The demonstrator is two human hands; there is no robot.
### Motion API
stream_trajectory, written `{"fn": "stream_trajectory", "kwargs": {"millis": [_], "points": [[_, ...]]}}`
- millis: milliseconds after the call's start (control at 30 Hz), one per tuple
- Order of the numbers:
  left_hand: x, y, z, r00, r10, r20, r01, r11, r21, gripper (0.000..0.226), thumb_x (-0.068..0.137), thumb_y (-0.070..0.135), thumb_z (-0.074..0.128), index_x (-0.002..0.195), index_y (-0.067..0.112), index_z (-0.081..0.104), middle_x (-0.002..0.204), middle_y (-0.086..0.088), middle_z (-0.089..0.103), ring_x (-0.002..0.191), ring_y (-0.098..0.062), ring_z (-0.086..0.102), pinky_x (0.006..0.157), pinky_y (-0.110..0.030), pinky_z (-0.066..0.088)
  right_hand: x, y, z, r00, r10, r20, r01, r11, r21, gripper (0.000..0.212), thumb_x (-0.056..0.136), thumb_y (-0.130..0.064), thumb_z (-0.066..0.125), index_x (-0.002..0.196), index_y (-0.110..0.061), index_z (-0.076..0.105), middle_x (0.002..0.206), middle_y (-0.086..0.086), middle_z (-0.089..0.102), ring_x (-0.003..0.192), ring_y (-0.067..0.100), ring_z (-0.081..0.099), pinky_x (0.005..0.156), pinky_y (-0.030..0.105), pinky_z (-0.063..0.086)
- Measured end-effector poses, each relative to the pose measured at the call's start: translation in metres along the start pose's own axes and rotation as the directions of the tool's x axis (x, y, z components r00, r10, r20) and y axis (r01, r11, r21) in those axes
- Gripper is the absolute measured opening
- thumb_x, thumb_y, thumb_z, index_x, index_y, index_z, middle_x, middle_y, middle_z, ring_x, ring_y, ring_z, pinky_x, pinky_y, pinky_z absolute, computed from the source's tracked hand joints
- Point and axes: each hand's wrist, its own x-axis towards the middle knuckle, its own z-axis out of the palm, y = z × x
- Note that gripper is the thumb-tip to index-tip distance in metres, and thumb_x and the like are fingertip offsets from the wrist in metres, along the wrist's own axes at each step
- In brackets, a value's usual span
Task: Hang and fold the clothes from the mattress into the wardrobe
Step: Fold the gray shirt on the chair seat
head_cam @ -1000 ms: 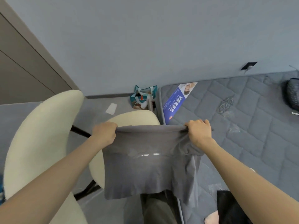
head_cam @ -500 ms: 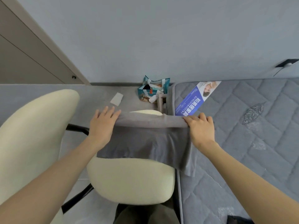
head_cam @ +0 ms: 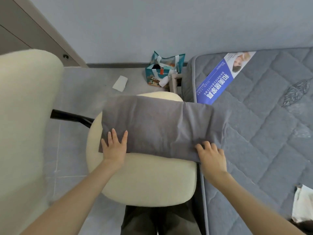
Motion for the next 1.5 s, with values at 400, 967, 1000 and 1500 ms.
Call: {"fn": "stream_trajectory", "kwargs": {"millis": [400,967,1000,1500], "points": [[0.067,0.054,-0.010,0.989,0.041,-0.141,-0.090,0.928,-0.363,0.064,0.089,0.070,0.019,0.134,0.059,-0.026,0.147,0.000,-0.043,0.137,-0.043,-0.030,0.103,-0.075,0.005,0.061,0.003,0.044,0.979,0.198,-0.044,-0.184,0.957,0.224,0.072,0.084,-0.072,0.027,0.142,-0.055,-0.014,0.159,-0.003,-0.021,0.140,0.051,-0.012,0.104,0.073,0.012],[0.112,0.055,-0.089,0.857,0.315,-0.408,-0.372,0.926,-0.066,0.038,0.103,0.032,0.033,0.141,0.032,0.034,0.120,-0.009,0.049,0.111,-0.030,0.049,0.094,-0.046,0.037,0.039,-0.035,0.027,0.966,-0.238,-0.100,0.255,0.943,0.216,0.075,0.058,-0.014,0.079,0.121,-0.042,0.049,0.139,0.014,0.042,0.079,0.027,0.058,0.047,0.031,0.046],[0.109,0.051,-0.087,0.858,0.319,-0.402,-0.387,0.917,-0.099,0.036,0.103,0.031,0.033,0.138,0.030,0.036,0.119,-0.009,0.052,0.108,-0.032,0.052,0.087,-0.043,0.040,0.041,-0.032,0.026,0.958,-0.255,-0.131,0.277,0.940,0.200,0.072,0.055,-0.011,0.080,0.115,-0.040,0.054,0.135,0.014,0.047,0.074,0.027,0.060,0.045,0.030,0.045],[0.040,0.035,-0.010,0.982,0.131,0.133,0.040,0.549,-0.835,0.046,0.062,0.039,0.072,0.096,0.008,0.067,0.096,-0.002,0.069,0.086,-0.016,0.064,0.078,-0.029,0.051,0.071,0.004,-0.008,0.896,0.367,-0.248,-0.061,0.656,0.752,0.037,0.082,0.009,0.045,0.102,-0.015,0.066,0.119,0.006,0.052,0.105,0.029,0.046,0.085,0.026,0.032]]}}
